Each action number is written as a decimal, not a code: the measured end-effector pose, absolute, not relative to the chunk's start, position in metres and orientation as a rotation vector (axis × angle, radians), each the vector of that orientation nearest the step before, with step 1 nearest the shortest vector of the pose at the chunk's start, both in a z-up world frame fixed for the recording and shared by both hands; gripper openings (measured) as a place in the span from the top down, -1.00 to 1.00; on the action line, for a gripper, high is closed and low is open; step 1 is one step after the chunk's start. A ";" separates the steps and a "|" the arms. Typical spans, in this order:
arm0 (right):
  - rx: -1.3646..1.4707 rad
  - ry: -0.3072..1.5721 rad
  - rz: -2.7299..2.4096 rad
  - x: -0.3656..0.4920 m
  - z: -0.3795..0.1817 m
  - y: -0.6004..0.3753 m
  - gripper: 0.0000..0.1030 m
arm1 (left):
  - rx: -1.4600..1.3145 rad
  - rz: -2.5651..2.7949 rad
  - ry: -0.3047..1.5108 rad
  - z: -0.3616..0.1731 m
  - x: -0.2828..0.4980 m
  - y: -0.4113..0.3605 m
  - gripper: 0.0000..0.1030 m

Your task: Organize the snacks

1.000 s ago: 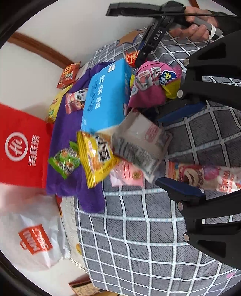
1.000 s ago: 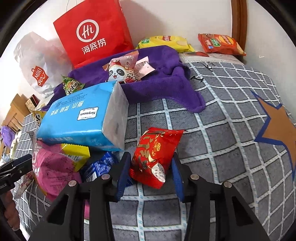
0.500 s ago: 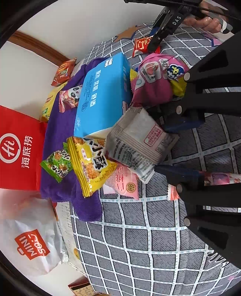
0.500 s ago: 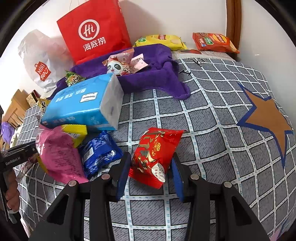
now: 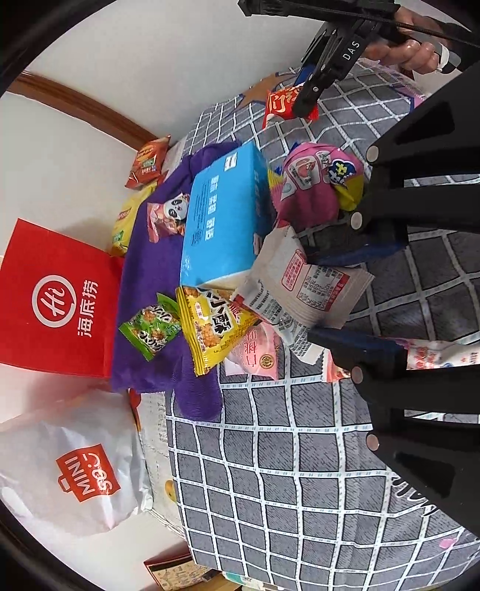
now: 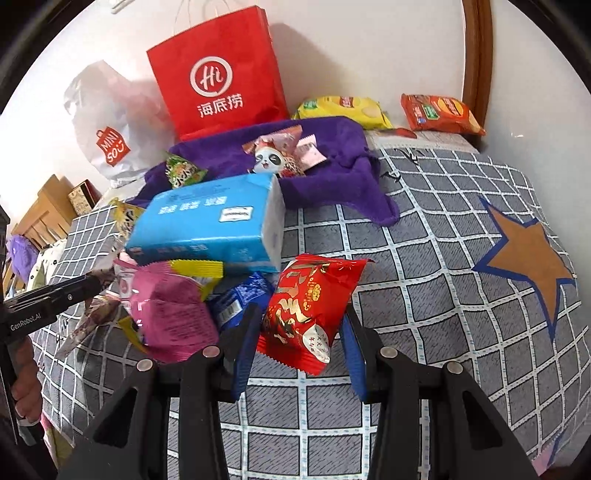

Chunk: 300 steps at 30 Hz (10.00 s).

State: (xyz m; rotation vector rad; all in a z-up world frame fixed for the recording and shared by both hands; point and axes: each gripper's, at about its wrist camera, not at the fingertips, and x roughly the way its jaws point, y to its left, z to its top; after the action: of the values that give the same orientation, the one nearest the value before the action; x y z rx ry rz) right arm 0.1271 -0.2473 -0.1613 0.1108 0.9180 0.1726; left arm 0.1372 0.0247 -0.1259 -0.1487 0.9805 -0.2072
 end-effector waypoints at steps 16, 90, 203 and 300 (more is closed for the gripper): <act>0.095 0.944 0.165 0.118 -0.167 -0.250 0.17 | -0.121 -0.190 1.104 -0.163 0.154 0.010 0.02; -0.026 0.855 0.224 0.124 -0.140 -0.227 0.20 | -0.159 -0.285 0.922 -0.096 0.127 -0.002 0.39; -0.019 0.860 0.169 0.357 -0.142 -0.187 -0.35 | -0.145 -0.278 0.988 -0.104 0.352 0.017 -0.31; -0.078 0.950 0.128 0.157 -0.200 -0.191 0.12 | -0.125 -0.189 1.059 -0.170 0.133 0.049 0.54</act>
State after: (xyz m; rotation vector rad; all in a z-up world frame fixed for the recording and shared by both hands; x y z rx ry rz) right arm 0.1570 -0.1912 -0.2000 -0.0783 0.9499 0.1279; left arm 0.1332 0.0493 -0.1703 -0.1251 1.0587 -0.1893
